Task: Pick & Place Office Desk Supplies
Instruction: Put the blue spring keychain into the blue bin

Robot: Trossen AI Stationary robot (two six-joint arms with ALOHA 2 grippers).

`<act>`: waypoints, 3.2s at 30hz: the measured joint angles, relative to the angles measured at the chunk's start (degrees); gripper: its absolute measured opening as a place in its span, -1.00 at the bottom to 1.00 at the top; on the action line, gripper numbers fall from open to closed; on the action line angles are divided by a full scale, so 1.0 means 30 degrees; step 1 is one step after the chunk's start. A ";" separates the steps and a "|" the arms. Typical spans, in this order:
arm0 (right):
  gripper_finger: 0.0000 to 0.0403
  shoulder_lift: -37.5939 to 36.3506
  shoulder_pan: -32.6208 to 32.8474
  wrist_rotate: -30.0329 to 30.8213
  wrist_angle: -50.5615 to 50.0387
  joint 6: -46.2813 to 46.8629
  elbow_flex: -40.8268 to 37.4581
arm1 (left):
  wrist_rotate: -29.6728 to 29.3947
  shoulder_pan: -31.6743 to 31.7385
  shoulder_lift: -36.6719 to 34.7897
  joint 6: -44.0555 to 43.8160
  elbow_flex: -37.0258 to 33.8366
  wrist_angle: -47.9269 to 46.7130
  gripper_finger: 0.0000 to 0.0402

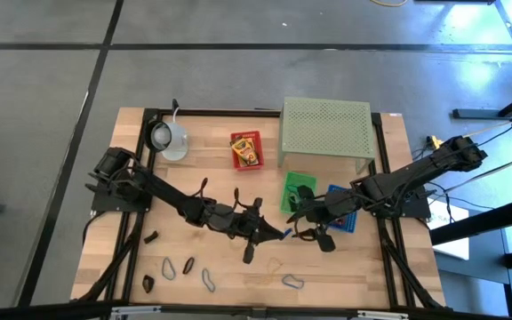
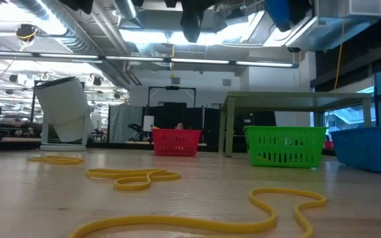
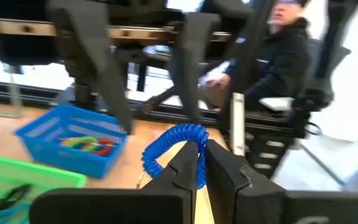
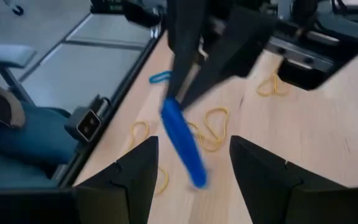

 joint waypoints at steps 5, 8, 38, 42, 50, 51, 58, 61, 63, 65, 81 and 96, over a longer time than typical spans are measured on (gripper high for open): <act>0.00 -0.0007 0.0004 0.0022 0.0339 0.0000 0.0000 | -0.0830 0.0001 0.0000 0.0060 0.0000 0.0065 -0.92; 0.00 -0.0007 -0.0015 0.0029 0.0335 0.0000 0.0000 | -0.0905 0.0001 0.0000 0.0612 0.0000 0.0624 -0.92; -0.88 -0.0015 -0.0022 0.0412 0.0245 0.2410 0.0000 | -0.1590 -0.0145 0.0000 0.1666 0.0022 0.1501 -0.76; -0.93 -0.0306 -0.0167 0.0683 -0.0844 0.3460 0.0000 | -0.1679 -0.0269 0.0000 0.1478 0.0022 0.1082 -0.54; -0.89 -0.2446 -0.0612 0.1763 -0.6231 0.5864 0.0004 | -0.2922 -0.0247 0.0000 0.1051 0.0015 -0.0597 -0.17; -0.89 -0.2730 -0.0609 0.2211 -0.7370 0.6346 0.0007 | -0.2930 -0.0247 0.0000 0.0888 0.0015 -0.0745 -0.15; -0.88 -0.3796 0.0064 0.5715 -1.6603 1.2047 0.0000 | -0.2930 -0.0247 0.0000 0.0792 0.0000 -0.1064 -0.13; -0.88 -0.3771 0.0452 0.6112 -1.8686 1.4896 -0.0396 | -0.2930 -0.0247 0.0007 0.0792 0.0000 -0.1071 -0.15; -0.88 -0.3723 0.0646 0.6084 -1.8682 1.6042 -0.0961 | -0.2930 -0.0247 0.0007 0.0785 0.0000 -0.1078 -0.15; -0.88 -0.3723 0.0857 0.5919 -1.8487 1.6887 -0.1685 | -0.2930 -0.0256 0.0007 0.0745 0.0000 -0.1071 -0.14; -0.87 -0.3701 0.1617 0.5013 -1.7174 1.9452 -0.4656 | -0.2923 -0.0316 0.0007 -0.1873 0.0000 -0.3471 -0.12; -0.20 -0.3687 0.1610 0.5588 -1.6463 1.9088 -0.4656 | 0.0771 -0.1255 -0.3302 -1.1250 0.0007 -1.8121 -0.14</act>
